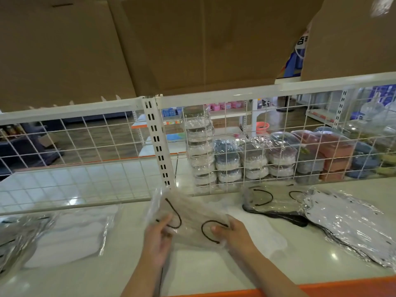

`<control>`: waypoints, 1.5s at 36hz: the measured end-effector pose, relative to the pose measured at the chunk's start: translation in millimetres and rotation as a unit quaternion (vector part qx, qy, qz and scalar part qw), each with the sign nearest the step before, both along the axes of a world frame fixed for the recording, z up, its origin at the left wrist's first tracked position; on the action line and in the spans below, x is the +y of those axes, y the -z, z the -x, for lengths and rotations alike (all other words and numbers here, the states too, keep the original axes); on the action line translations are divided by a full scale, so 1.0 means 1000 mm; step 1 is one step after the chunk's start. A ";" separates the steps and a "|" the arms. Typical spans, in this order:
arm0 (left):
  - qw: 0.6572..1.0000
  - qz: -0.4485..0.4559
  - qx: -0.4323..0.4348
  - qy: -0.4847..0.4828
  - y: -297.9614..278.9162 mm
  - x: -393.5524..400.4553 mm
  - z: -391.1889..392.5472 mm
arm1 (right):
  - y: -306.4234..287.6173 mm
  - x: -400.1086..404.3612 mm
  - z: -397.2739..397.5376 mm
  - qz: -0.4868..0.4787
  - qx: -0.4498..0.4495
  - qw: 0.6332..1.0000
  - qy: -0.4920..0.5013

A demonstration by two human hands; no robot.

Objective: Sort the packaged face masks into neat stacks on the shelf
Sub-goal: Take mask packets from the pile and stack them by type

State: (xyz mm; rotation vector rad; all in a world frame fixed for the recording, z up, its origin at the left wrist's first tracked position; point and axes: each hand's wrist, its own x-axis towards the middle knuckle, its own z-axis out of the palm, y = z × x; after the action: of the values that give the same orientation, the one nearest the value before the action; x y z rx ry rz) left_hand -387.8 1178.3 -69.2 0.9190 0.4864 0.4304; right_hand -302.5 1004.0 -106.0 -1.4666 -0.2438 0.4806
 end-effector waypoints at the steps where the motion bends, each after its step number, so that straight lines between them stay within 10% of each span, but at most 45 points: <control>1: 0.999 -0.025 0.013 -0.017 0.004 0.010 0.004 | 0.006 -0.004 -0.006 0.017 -0.007 1.000 0.001; 12: 0.954 -0.289 0.075 0.001 0.005 0.011 0.013 | -0.005 -0.007 -0.019 0.037 -0.022 0.999 0.024; 37: 0.925 -0.325 0.193 0.015 0.028 0.039 0.038 | -0.001 0.028 0.001 0.173 -0.073 0.982 0.019; 54: 0.851 -0.389 0.339 -0.104 0.000 0.233 0.179 | -0.039 0.217 0.085 0.163 -0.068 0.960 -0.218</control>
State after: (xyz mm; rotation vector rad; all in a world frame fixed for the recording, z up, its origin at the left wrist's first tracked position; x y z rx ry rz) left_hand -566.7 1410.8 -68.8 1.8398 1.1080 0.5024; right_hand -387.4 1220.7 -67.0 -1.7767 -0.6306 0.8052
